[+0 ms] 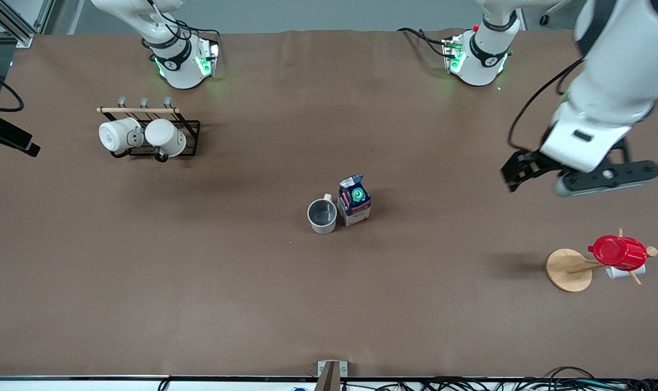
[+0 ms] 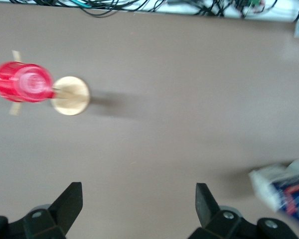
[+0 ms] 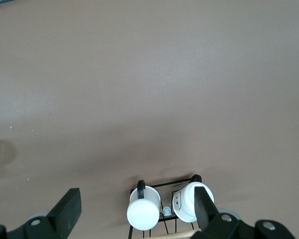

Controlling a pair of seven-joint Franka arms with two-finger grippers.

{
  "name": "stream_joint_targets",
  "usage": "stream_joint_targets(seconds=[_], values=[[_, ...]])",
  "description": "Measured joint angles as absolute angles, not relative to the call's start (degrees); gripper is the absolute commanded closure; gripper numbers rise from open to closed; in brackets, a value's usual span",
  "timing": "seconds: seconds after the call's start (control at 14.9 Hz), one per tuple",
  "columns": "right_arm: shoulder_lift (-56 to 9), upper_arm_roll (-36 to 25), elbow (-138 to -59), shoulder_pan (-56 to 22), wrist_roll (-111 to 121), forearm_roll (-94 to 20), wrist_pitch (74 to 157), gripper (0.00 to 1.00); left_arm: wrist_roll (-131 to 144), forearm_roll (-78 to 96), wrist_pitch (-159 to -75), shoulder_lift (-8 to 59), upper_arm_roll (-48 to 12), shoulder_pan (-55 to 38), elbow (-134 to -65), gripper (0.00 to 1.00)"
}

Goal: Place cup and milk on table

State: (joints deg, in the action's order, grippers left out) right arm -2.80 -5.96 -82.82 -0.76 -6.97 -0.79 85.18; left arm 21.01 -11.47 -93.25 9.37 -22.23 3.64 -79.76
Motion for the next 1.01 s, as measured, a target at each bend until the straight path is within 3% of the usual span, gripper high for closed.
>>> stream_joint_targets(seconds=[0.27,0.6,1.01], values=[[-2.8,-5.6,-83.0,-0.8,-6.8,-0.9,84.9,0.0,12.8,-4.6,-86.9,4.0,-21.5,7.9,-81.1,0.0],[-2.7,-5.4,-83.2,-0.8,-6.0,-0.9,84.8,0.0,9.4,-3.0,-85.3,-5.1,-10.2,-0.9,-91.2,0.0],[-2.6,-5.4,-83.2,-0.8,-4.5,-0.9,84.6,0.0,6.7,-2.1,-85.3,-7.8,-6.1,-2.9,-93.7,0.0]])
